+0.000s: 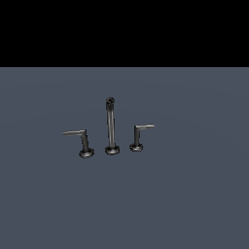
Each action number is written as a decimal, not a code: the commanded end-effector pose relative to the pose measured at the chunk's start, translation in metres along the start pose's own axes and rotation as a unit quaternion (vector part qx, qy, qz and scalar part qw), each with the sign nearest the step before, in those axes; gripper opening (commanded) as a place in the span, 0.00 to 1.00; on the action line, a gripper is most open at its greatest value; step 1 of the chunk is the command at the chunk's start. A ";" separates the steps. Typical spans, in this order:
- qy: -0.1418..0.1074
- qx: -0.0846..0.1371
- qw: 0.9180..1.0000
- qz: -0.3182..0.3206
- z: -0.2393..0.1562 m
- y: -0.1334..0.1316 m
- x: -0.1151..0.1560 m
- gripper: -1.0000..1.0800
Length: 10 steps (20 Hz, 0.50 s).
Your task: Turn on the faucet by rotating a designated handle.
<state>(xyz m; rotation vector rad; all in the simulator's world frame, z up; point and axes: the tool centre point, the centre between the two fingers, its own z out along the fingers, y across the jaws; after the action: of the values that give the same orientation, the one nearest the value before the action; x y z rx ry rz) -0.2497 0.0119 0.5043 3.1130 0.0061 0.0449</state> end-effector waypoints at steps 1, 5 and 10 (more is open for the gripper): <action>0.000 0.000 1.000 0.000 0.000 0.000 0.000 0.00; 0.000 0.000 1.000 0.004 0.002 -0.002 0.000 0.00; -0.001 0.000 1.000 0.021 0.012 -0.009 0.002 0.00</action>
<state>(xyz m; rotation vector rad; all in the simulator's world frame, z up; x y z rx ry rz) -0.2482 0.0180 0.4955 3.1132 -0.0420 0.0444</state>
